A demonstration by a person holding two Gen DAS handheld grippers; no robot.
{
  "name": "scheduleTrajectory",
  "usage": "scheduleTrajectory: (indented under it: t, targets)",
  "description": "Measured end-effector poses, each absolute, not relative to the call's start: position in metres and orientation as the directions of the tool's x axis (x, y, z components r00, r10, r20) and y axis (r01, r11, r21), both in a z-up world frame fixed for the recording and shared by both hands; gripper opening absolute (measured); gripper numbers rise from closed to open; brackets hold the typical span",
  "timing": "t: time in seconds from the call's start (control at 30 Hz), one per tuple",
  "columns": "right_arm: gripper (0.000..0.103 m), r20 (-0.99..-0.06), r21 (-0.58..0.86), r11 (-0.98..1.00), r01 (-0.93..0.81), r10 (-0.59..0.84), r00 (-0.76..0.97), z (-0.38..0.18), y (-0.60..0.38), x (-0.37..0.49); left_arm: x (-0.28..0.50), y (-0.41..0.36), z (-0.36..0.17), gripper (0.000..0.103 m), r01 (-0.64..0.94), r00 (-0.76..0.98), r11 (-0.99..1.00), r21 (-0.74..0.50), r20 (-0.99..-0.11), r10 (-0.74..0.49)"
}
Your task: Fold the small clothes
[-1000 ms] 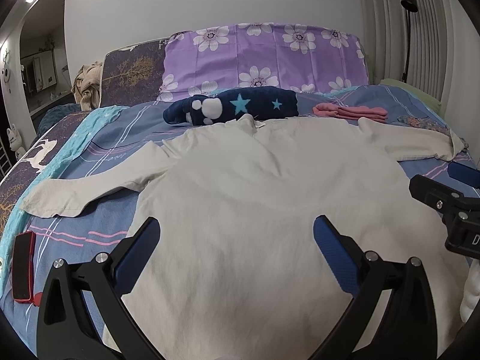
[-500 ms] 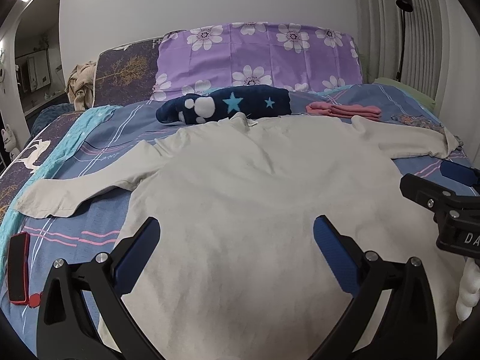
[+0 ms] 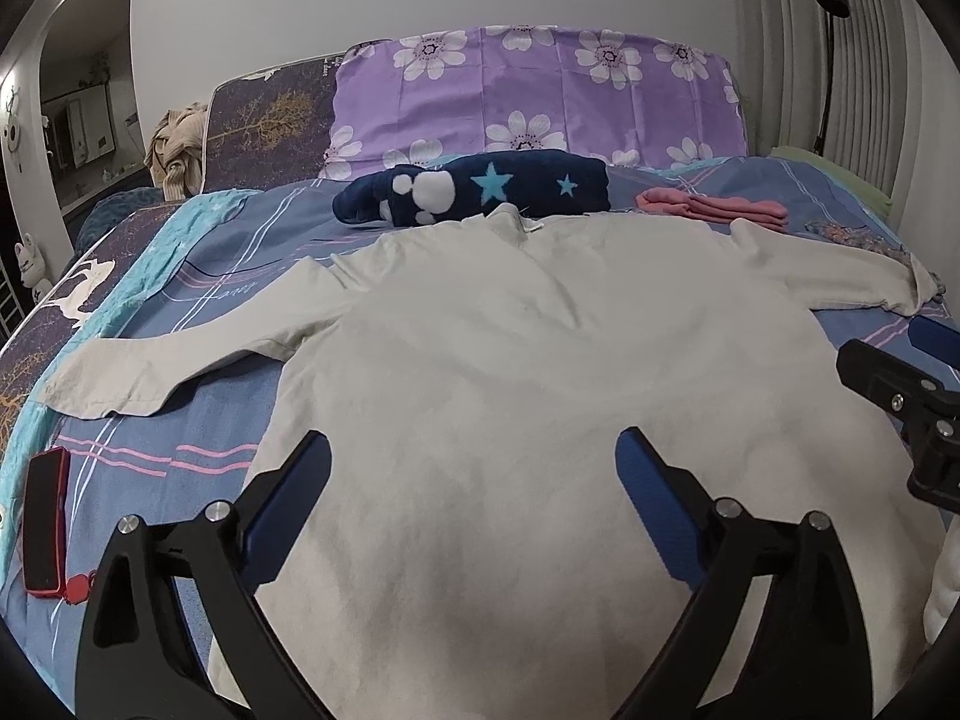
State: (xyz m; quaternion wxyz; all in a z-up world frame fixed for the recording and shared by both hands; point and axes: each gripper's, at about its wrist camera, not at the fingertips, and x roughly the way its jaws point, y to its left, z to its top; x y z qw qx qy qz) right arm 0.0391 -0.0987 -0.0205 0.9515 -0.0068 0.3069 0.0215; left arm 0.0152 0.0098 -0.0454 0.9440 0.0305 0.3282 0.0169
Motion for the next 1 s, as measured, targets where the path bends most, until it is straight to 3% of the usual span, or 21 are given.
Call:
scheduleTrajectory:
  t: [0.2,0.37,0.53,0.7,0.8,0.87,1.0]
  targets:
    - [0.101,-0.588,-0.008,0.999,-0.048,0.034,0.808,-0.021,-0.095,0.042,0.016,0.016,-0.045,0.089,-0.007,0.789,0.998,0.062,-0.613,0.044]
    - [0.101,-0.576,-0.006,0.999,-0.048,0.036,0.817,-0.018,-0.092,0.044,0.018,0.027,-0.044,0.078,-0.013,0.791,1.0,0.011,-0.612,0.017]
    - [0.082,-0.587,0.05,0.991,-0.125,0.13,0.799,-0.018,-0.089,0.051,0.023,0.043,-0.044,0.078,-0.04,0.79,0.999,0.009,-0.612,0.037]
    - [0.072,-0.595,-0.003,0.989,-0.147,0.116,0.796,-0.018,-0.081,0.058,0.027,0.083,-0.043,0.076,-0.057,0.793,0.995,-0.082,-0.61,-0.005]
    - [0.065,-0.599,-0.011,0.987,-0.159,0.121,0.792,-0.017,-0.081,0.063,0.029,0.128,-0.046,0.063,-0.103,0.787,0.98,-0.17,-0.616,-0.024]
    - [0.064,-0.603,-0.018,0.987,-0.159,0.116,0.789,-0.018,-0.081,0.067,0.034,0.173,-0.052,0.048,-0.181,0.765,0.949,-0.259,-0.643,-0.029]
    - [0.064,-0.618,-0.025,0.989,-0.146,0.1,0.78,-0.021,-0.083,0.077,0.032,0.271,-0.069,0.041,-0.41,0.712,0.853,-0.322,-0.697,0.079]
